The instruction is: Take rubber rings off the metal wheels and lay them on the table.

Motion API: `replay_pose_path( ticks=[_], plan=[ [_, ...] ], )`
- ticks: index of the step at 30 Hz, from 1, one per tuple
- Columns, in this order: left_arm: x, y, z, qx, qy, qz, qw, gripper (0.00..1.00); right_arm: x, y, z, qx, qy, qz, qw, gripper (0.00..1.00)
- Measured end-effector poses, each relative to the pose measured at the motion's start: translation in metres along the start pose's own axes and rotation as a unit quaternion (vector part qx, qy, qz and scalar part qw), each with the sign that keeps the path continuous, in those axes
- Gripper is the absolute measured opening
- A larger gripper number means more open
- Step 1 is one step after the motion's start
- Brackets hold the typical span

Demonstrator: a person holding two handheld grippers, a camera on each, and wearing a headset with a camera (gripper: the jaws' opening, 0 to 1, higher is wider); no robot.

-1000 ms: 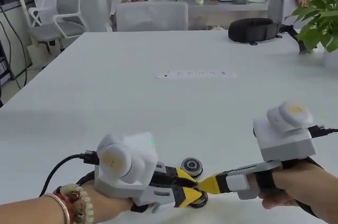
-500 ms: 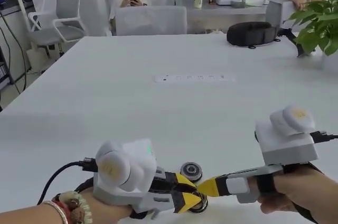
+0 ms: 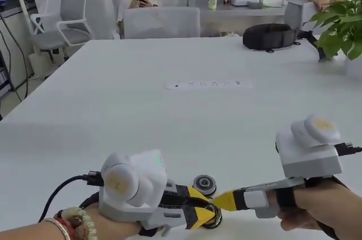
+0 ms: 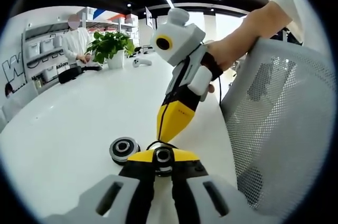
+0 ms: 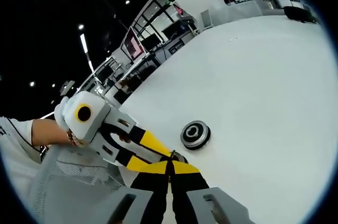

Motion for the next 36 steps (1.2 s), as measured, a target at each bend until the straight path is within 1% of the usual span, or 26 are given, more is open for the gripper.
replay_pose_path(
  ticks=[1, 3, 6, 8, 10, 11, 12, 13, 15, 20, 23, 25, 28, 30, 31, 33, 35, 36],
  plan=[
    [0.000, 0.001, 0.000, 0.002, 0.000, -0.009, 1.0000, 0.06, -0.002, -0.001, 0.000, 0.005, -0.007, 0.001, 1.0000, 0.00],
    [0.000, 0.003, -0.001, 0.009, -0.012, -0.016, 0.9998, 0.10, -0.003, -0.002, 0.001, 0.007, -0.010, 0.001, 0.9999, 0.00],
    [-0.001, 0.002, -0.003, 0.019, -0.011, -0.011, 0.9997, 0.09, -0.005, -0.003, 0.000, 0.010, -0.014, 0.002, 0.9998, 0.00],
    [0.000, 0.001, -0.004, 0.019, -0.011, -0.011, 0.9997, 0.08, -0.005, -0.003, 0.000, 0.009, -0.013, 0.004, 0.9999, 0.00],
    [0.002, 0.000, -0.007, 0.019, -0.008, -0.017, 0.9997, 0.07, -0.005, -0.002, 0.000, 0.007, -0.013, 0.004, 0.9999, 0.00],
    [0.002, -0.002, -0.007, 0.027, -0.011, -0.031, 0.9991, 0.07, -0.006, -0.002, 0.000, 0.007, -0.014, 0.004, 0.9999, 0.00],
    [0.002, -0.001, -0.008, 0.019, -0.007, -0.026, 0.9995, 0.06, -0.007, -0.002, -0.001, 0.005, -0.017, 0.007, 0.9998, 0.00],
    [0.001, -0.002, -0.009, 0.025, -0.006, -0.020, 0.9995, 0.04, -0.008, -0.002, -0.001, 0.004, -0.017, 0.011, 0.9998, 0.00],
    [0.000, -0.001, -0.008, 0.025, -0.006, -0.012, 0.9996, 0.04, -0.008, -0.001, -0.001, 0.001, -0.010, 0.020, 0.9997, 0.00],
    [0.001, -0.002, -0.007, 0.021, -0.003, -0.012, 0.9997, 0.04, -0.005, 0.000, -0.002, -0.004, -0.003, 0.022, 0.9997, 0.00],
    [0.002, -0.002, -0.006, 0.021, -0.003, -0.011, 0.9997, 0.04, -0.001, 0.001, -0.002, -0.013, 0.016, 0.027, 0.9994, 0.00],
    [0.002, -0.002, -0.006, 0.023, -0.003, -0.011, 0.9997, 0.04, -0.001, 0.001, -0.003, -0.010, 0.010, 0.020, 0.9997, 0.00],
    [0.002, 0.000, -0.007, 0.031, -0.005, -0.009, 0.9995, 0.04, -0.001, 0.001, -0.003, -0.009, 0.008, 0.018, 0.9998, 0.00],
    [0.002, 0.001, -0.009, 0.043, -0.007, -0.001, 0.9990, 0.06, -0.001, 0.002, -0.004, -0.012, 0.010, 0.022, 0.9996, 0.00],
    [0.002, 0.003, -0.011, 0.043, -0.008, 0.007, 0.9990, 0.06, -0.001, 0.003, -0.004, -0.015, 0.011, 0.023, 0.9996, 0.00],
    [0.001, 0.005, -0.014, 0.037, -0.009, 0.011, 0.9992, 0.08, 0.000, 0.004, -0.004, -0.016, 0.012, 0.024, 0.9995, 0.00],
    [-0.001, 0.010, -0.021, 0.011, -0.021, 0.004, 0.9997, 0.09, 0.001, 0.004, -0.005, -0.016, 0.012, 0.020, 0.9996, 0.00],
    [-0.001, 0.011, -0.024, 0.005, -0.022, 0.003, 0.9997, 0.10, 0.002, 0.005, -0.005, -0.016, 0.013, 0.019, 0.9996, 0.00]
  ],
)
Point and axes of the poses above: the centre of the closed fingertips' face, and the gripper's own axes: z roughly forward along the fingers, x roughly to its left, y roughly out of its top, the point moved 10 cm from there along -z, roughly backward along the fingers, and after that the axes turned 9 degrees about -y, right-handed, at the moved point
